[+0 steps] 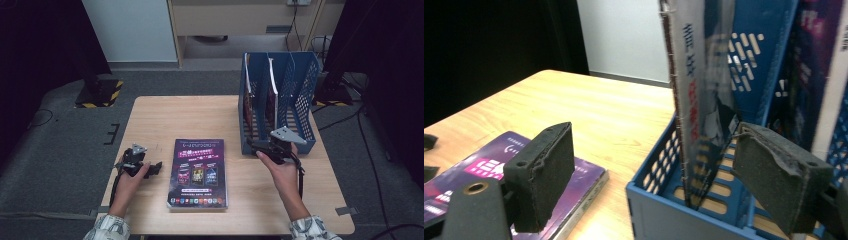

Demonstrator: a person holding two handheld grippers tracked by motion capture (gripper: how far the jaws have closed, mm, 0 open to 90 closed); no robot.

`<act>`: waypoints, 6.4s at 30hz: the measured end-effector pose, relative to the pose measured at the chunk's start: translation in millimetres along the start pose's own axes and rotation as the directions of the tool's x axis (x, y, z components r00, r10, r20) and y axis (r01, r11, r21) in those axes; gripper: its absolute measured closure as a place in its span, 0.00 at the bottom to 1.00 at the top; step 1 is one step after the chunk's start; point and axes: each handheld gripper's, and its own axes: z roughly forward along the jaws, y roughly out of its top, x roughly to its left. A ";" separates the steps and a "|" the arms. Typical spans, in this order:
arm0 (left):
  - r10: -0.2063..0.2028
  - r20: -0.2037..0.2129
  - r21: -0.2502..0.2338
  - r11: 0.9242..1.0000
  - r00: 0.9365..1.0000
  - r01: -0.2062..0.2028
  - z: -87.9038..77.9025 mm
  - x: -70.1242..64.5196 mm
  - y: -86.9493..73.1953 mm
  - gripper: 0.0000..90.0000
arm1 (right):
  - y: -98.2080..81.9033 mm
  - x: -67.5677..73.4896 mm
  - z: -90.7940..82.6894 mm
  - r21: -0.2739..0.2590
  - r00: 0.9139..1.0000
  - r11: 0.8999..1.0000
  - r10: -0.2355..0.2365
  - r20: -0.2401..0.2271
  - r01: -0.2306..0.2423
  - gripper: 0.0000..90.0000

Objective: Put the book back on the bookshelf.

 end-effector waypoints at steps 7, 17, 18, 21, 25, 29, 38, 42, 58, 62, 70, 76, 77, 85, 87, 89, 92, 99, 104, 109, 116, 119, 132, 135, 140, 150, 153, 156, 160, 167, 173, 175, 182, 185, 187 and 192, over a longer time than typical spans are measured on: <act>0.000 0.000 0.000 1.000 1.000 0.000 -0.1 -0.2 0.0 0.00 | -2.4 11.1 0.6 0.012 0.999 1.000 -0.006 -0.040 0.007 0.19; 0.002 0.004 -0.007 1.000 1.000 -0.002 -1.2 -0.3 -0.3 0.02 | -10.0 30.7 9.5 0.056 0.995 0.997 -0.048 -0.091 0.053 0.20; 0.003 0.004 -0.008 1.000 1.000 -0.003 -1.7 -0.4 -0.3 0.03 | -10.6 32.1 9.9 0.059 0.994 0.996 -0.053 -0.097 0.059 0.20; 0.007 0.004 -0.013 1.000 1.000 -0.007 -4.4 -0.2 0.1 0.05 | -12.1 36.8 11.1 0.067 0.992 0.995 -0.060 -0.111 0.067 0.21; 0.006 0.012 -0.028 1.000 1.000 -0.005 -9.2 -1.2 1.6 0.06 | -15.9 44.1 14.1 0.081 0.989 0.994 -0.065 -0.133 0.076 0.22; -0.001 0.026 -0.052 0.999 1.000 0.002 -16.2 -4.2 4.5 0.07 | -21.6 51.4 19.2 0.102 0.985 0.990 -0.079 -0.154 0.096 0.24; 0.018 0.100 -0.116 0.993 0.995 -0.006 -29.5 -24.1 13.5 0.09 | -33.0 68.9 27.6 0.145 0.972 0.977 -0.129 -0.198 0.159 0.43; 0.063 0.133 -0.135 0.990 0.989 -0.045 -33.9 -38.1 17.9 0.17 | -37.3 70.7 29.2 0.162 0.968 0.971 -0.142 -0.208 0.177 0.52; 0.114 0.227 -0.100 0.991 0.967 -0.094 -23.8 -68.9 21.2 0.43 | -43.7 69.6 32.4 0.218 0.966 0.958 -0.138 -0.219 0.187 0.52; 0.101 0.247 -0.092 0.992 0.964 -0.080 -19.8 -68.1 20.7 0.47 | -46.2 69.5 34.1 0.242 0.966 0.953 -0.131 -0.222 0.185 0.48; 0.103 0.267 -0.078 0.993 0.958 -0.085 -14.9 -70.2 20.5 0.51 | -48.6 68.6 35.9 0.261 0.968 0.949 -0.121 -0.219 0.177 0.44; 0.110 0.271 -0.083 0.992 0.956 -0.091 -13.8 -72.0 21.0 0.52 | -51.0 68.3 37.5 0.280 0.968 0.943 -0.118 -0.222 0.179 0.42; 0.115 0.272 -0.084 0.992 0.955 -0.095 -13.3 -73.1 21.3 0.52 | -51.4 68.5 37.8 0.283 0.969 0.943 -0.114 -0.221 0.176 0.41; 0.143 0.264 -0.083 0.989 0.954 -0.125 -13.5 -77.1 23.3 0.51 | -57.1 66.9 41.8 0.310 0.966 0.936 -0.091 -0.243 0.166 0.34; 0.142 0.270 -0.084 0.989 0.952 -0.124 -13.0 -77.7 23.3 0.51 | -57.8 65.9 43.1 0.311 0.964 0.937 -0.077 -0.254 0.157 0.32; 0.153 0.275 -0.089 0.987 0.949 -0.133 -12.2 -79.5 23.5 0.51 | -58.9 65.5 44.0 0.323 0.964 0.934 -0.067 -0.259 0.152 0.31; 0.162 0.283 -0.089 0.986 0.945 -0.142 -11.9 -83.3 23.7 0.51 | -60.8 65.7 44.9 0.335 0.963 0.930 -0.065 -0.261 0.153 0.30; 0.147 0.260 -0.107 0.987 0.954 -0.123 -18.6 -74.8 24.7 0.49 | -64.3 65.2 47.2 0.363 0.961 0.922 -0.034 -0.276 0.136 0.24; 0.129 0.279 -0.139 0.986 0.952 -0.093 -25.1 -71.3 25.6 0.50 | -67.1 63.8 49.9 0.389 0.957 0.915 0.009 -0.291 0.109 0.19; 0.168 0.279 -0.106 0.984 0.945 -0.144 -20.5 -81.7 25.1 0.50 | -71.2 61.2 54.0 0.400 0.953 0.911 0.023 -0.303 0.105 0.16; 0.163 0.286 -0.078 0.986 0.944 -0.147 -15.2 -81.6 21.9 0.50 | -78.9 60.3 63.3 0.433 0.945 0.895 0.044 -0.323 0.106 0.16; 0.161 0.289 -0.083 0.986 0.944 -0.142 -14.4 -82.3 21.1 0.50 | -80.3 60.9 65.8 0.442 0.939 0.892 0.072 -0.336 0.090 0.17; 0.159 0.286 -0.089 0.986 0.945 -0.139 -13.8 -84.1 20.0 0.50 | -81.8 61.3 69.3 0.463 0.925 0.885 0.136 -0.354 0.048 0.20; 0.158 0.288 -0.088 0.986 0.945 -0.138 -14.0 -83.5 19.8 0.50 | -77.0 62.3 66.4 0.437 0.926 0.898 0.118 -0.359 0.055 0.23; 0.157 0.288 -0.089 0.987 0.945 -0.137 -14.5 -82.1 19.0 0.50 | -61.6 66.8 62.6 0.392 0.918 0.918 0.102 -0.384 0.062 0.25; 0.152 0.288 -0.092 0.987 0.946 -0.131 -14.4 -82.0 18.3 0.49 | -45.5 79.9 78.1 0.397 0.913 0.915 0.097 -0.395 0.074 0.25; 0.152 0.289 -0.092 0.987 0.945 -0.130 -14.3 -81.8 18.3 0.49 | -41.8 83.3 83.8 0.405 0.914 0.912 0.102 -0.392 0.071 0.25; 0.151 0.289 -0.093 0.987 0.945 -0.130 -14.3 -81.9 18.2 0.49 | -37.7 88.9 89.0 0.405 0.916 0.910 0.090 -0.391 0.083 0.25; 0.151 0.290 -0.095 0.987 0.945 -0.129 -14.1 -81.7 17.9 0.49 | -34.7 96.8 96.2 0.417 0.921 0.904 0.080 -0.382 0.094 0.25; 0.154 0.292 -0.097 0.987 0.944 -0.131 -14.1 -81.0 17.7 0.49 | -33.3 105.9 106.1 0.421 0.928 0.899 0.051 -0.370 0.119 0.33; 0.156 0.297 -0.101 0.986 0.942 -0.132 -13.9 -80.6 17.3 0.48 | -35.7 108.4 110.9 0.415 0.943 0.899 0.005 -0.334 0.142 0.53; 0.155 0.303 -0.100 0.986 0.940 -0.130 -14.0 -81.2 17.2 0.46 | -34.8 107.3 110.3 0.412 0.950 0.902 0.009 -0.313 0.127 0.62; 0.142 0.292 -0.110 0.987 0.946 -0.114 -14.4 -76.7 18.3 0.35 | -24.8 101.1 106.7 0.363 0.950 0.923 -0.010 -0.311 0.129 0.81; 0.125 0.314 -0.112 0.989 0.941 -0.094 -14.5 -74.6 17.6 0.31 | -21.4 100.1 104.9 0.342 0.946 0.929 -0.026 -0.322 0.142 0.83; 0.122 0.321 -0.117 0.989 0.939 -0.088 -14.8 -74.8 17.8 0.29 | -18.3 100.2 102.5 0.328 0.946 0.934 -0.032 -0.323 0.144 0.85; 0.121 0.330 -0.121 0.989 0.936 -0.085 -14.2 -76.3 18.5 0.24 | -11.0 99.5 96.6 0.293 0.944 0.942 -0.064 -0.325 0.164 0.87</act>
